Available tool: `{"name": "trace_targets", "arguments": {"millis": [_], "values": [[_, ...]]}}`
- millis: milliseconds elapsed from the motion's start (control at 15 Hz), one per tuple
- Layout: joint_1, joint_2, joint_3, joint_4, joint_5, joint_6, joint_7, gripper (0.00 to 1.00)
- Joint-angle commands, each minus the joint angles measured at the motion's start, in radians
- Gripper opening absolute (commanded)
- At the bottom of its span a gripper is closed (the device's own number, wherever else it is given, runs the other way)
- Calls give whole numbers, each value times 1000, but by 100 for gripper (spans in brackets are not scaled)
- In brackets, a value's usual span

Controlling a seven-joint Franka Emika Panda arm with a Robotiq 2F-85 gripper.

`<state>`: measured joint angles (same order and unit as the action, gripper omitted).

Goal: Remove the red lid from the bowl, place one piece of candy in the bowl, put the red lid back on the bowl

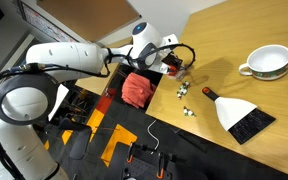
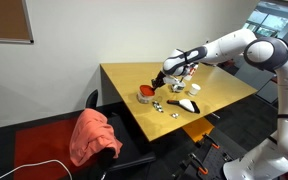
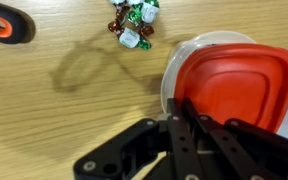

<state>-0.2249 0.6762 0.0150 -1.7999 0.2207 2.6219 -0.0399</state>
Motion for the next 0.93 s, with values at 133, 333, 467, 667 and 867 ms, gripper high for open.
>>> {"name": "trace_targets", "arguments": {"millis": [133,333,467,667,867], "values": [[10,-15,2,-13,8,3,6,2],[23,-23,-4,-22,7,16,23,2],[35,-24,-13,-24,0,14,39,2],[53,-25,-28,-26,-6,16,61,2],[69,-28,-43,-28,-11,17,93,2]]}}
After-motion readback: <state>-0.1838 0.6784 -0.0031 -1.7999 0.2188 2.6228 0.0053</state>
